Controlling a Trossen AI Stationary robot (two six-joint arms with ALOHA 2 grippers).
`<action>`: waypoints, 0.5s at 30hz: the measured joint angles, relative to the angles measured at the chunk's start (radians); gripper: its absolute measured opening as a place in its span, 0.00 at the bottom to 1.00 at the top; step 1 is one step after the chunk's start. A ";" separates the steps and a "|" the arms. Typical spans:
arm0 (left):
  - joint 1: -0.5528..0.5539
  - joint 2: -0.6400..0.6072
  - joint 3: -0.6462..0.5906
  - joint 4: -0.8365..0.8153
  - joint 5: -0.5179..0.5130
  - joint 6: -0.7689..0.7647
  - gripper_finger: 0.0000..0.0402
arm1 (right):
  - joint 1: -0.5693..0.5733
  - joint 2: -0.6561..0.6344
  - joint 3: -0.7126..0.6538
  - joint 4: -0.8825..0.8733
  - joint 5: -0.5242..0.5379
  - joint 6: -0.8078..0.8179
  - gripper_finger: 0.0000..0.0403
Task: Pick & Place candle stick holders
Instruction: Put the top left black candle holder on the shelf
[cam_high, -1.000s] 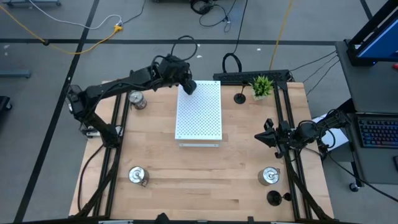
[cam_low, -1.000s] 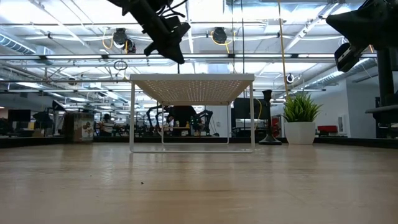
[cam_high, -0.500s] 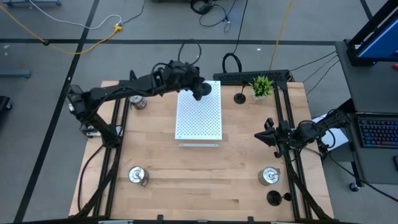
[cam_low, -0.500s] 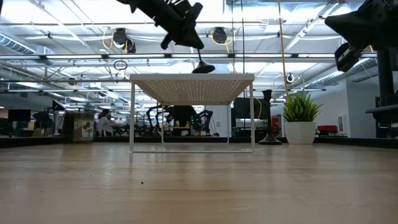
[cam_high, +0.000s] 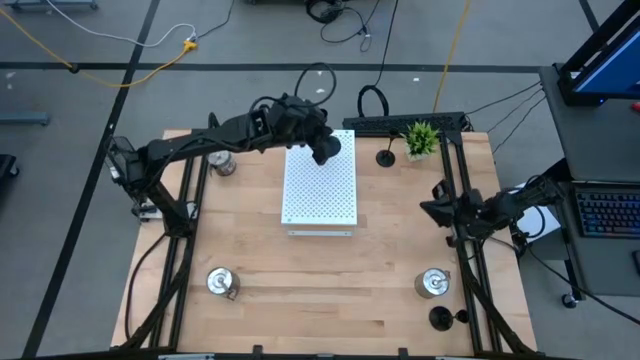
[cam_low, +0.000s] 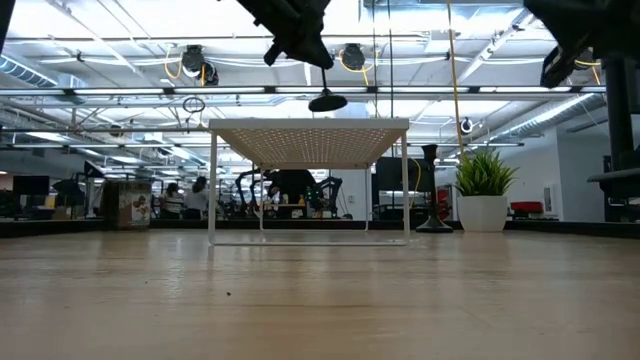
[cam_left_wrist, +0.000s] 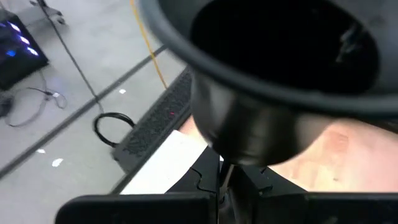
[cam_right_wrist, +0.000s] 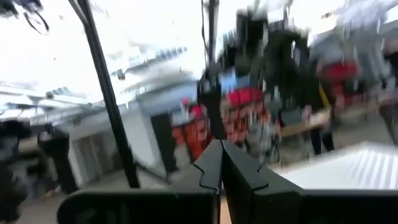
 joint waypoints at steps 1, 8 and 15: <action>-0.005 -0.001 0.000 -0.009 0.007 -0.005 0.03 | 0.000 0.005 0.000 0.036 0.025 -0.037 0.00; -0.074 -0.003 0.000 -0.055 0.019 -0.042 0.03 | 0.000 0.133 0.003 0.141 0.185 -0.061 0.00; -0.125 -0.003 0.000 -0.049 0.043 -0.082 0.03 | 0.000 0.414 0.139 0.142 0.202 -0.025 0.00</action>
